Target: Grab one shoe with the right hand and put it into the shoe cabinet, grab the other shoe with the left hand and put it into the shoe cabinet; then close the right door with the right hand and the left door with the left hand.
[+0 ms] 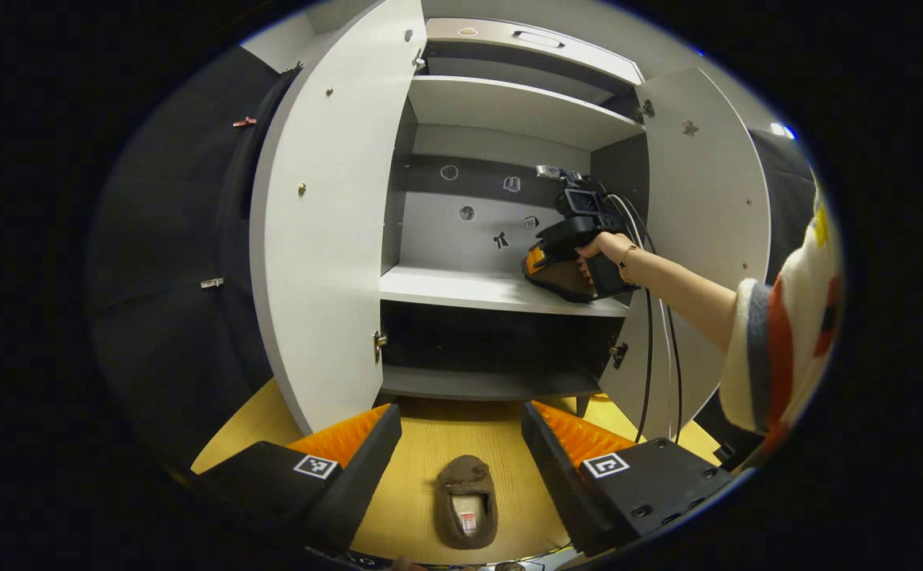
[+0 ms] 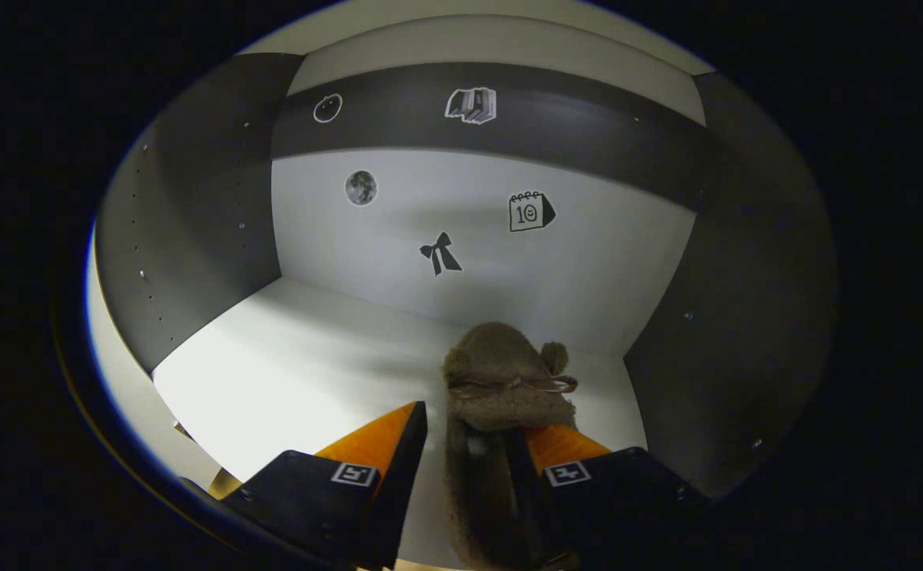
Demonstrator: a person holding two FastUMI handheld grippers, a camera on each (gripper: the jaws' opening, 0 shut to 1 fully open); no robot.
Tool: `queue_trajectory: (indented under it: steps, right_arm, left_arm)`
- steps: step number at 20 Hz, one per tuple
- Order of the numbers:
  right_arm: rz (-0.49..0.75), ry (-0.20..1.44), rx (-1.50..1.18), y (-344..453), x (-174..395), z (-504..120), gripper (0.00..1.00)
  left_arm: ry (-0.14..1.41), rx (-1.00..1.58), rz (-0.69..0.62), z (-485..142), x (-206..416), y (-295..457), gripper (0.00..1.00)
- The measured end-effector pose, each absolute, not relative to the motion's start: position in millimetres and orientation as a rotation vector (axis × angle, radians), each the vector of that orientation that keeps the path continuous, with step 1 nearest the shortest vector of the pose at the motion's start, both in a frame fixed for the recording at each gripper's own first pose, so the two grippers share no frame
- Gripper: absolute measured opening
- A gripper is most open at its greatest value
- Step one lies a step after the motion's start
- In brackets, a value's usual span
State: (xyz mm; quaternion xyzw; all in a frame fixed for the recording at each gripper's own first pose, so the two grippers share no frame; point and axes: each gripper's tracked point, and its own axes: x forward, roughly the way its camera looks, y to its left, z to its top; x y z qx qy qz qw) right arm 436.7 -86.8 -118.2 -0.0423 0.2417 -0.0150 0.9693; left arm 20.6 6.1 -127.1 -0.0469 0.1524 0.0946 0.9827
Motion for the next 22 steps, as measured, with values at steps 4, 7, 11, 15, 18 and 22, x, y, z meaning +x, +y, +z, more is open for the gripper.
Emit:
queue_trajectory:
  steps: [4,7,11,15,18,22]
  right_arm:
    - [-0.013,0.42,-0.061,-83,404,-94,0.9]
    - [0.002,0.29,-0.055,-78,365,-50,0.97]
    - [0.003,0.103,-0.049,-72,296,12,0.98]
    - [0.035,-0.061,-0.095,-53,201,41,0.98]
    - [0.039,-0.078,-0.114,-43,142,36,0.98]
    - [0.042,-0.091,-0.077,-25,95,38,0.98]
  left_arm:
    - [0.302,-0.083,0.166,-126,20,6,0.96]
    - [0.301,-0.091,0.118,-131,21,4,0.96]
    - [0.333,-0.077,0.065,-154,17,5,0.96]
    - [0.378,-0.105,0.012,-198,17,6,0.96]
    - [0.419,-0.115,-0.002,-241,17,7,0.91]
    - [0.499,-0.105,-0.022,-298,22,9,0.76]
